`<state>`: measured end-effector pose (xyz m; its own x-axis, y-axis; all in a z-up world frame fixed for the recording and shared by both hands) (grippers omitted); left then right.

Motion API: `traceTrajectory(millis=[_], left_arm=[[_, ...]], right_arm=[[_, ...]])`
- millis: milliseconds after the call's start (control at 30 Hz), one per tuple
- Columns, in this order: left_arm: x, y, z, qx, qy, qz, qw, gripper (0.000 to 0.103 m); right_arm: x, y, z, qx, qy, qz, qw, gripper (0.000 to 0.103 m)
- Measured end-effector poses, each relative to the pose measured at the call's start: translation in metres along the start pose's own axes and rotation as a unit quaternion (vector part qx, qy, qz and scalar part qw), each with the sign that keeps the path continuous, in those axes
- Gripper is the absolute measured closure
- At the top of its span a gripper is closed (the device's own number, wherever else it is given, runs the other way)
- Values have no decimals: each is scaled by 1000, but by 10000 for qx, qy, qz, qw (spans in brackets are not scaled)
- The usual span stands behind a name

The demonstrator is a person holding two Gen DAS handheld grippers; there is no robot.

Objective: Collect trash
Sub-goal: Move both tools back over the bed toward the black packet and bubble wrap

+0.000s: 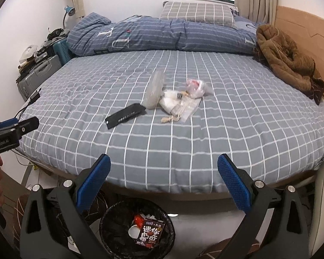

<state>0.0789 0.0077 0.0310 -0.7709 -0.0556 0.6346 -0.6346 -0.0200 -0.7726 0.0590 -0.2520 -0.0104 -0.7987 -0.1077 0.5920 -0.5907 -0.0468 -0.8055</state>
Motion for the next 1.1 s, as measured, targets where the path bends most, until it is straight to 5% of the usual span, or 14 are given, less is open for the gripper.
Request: traceTrajectory(millis=[233, 600, 1100], left_arm=[[-9, -28, 17, -217, -88, 201, 9995, 8], [-76, -28, 39, -370, 149, -229, 9989, 8], [-199, -24, 73, -842, 814, -778, 9901, 8]], right_arm=[[-13, -24, 4, 42, 40, 64, 10000, 8], [-46, -37, 14, 65, 127, -22, 9999, 8], [-164, -56, 35, 57, 259, -444, 9987, 8]])
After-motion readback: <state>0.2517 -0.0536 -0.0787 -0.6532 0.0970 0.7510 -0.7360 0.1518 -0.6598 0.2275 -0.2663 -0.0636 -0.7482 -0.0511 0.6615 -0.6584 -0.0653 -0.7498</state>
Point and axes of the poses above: each gripper's, at about its wrist camera, not at the fingertips, and x roughly against the way its jaws point, z to its right, y to its underside, the point moved 1 cm from there along -x, roughly the way its jaws point, and after that the axes turned 8 degrees about z, right-handed, at the moved point
